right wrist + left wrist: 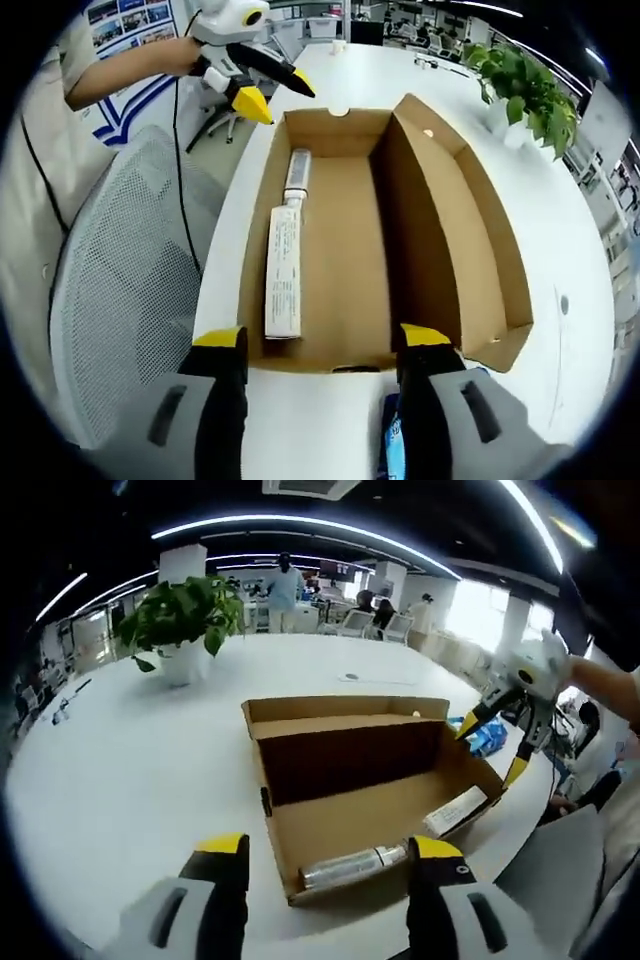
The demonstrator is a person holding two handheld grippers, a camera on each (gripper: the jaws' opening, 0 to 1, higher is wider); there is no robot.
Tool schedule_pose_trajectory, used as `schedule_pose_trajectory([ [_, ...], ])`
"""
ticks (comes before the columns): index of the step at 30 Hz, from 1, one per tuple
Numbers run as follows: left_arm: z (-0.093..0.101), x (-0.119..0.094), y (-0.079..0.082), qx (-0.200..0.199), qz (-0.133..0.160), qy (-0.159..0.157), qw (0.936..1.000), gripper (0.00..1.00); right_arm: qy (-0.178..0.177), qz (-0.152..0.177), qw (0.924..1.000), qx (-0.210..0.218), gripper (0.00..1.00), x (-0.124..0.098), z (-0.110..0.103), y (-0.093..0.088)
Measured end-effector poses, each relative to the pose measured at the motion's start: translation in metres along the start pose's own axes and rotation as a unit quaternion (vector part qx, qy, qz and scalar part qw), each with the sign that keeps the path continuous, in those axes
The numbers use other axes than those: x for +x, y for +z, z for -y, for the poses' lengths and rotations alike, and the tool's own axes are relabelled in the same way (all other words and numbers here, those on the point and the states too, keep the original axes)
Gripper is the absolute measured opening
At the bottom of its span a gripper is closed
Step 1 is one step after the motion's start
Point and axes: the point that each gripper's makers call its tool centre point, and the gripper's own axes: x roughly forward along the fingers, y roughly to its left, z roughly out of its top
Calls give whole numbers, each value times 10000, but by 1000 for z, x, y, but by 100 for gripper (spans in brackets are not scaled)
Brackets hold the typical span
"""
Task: Operate the shoe box by opening the lid, removing the specified soft item, and placing it in the target area until the item is outside and the box remains undamaged.
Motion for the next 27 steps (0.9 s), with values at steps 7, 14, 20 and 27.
schedule_pose_trajectory([
  [7,-11,0,-8,-242,-93,136,9996,35,160,-65,9998,-77,52,13,-4,3],
  [14,-19,4,-20,-412,-276,268,9984,25,308,-131,9994,-92,46,28,-7,4],
  [20,-20,7,-30,-432,-474,337,9974,15,414,-120,9991,-36,41,37,-11,5],
  [27,-25,7,-30,-496,-403,361,9973,10,472,-76,9988,-90,34,45,-17,9],
])
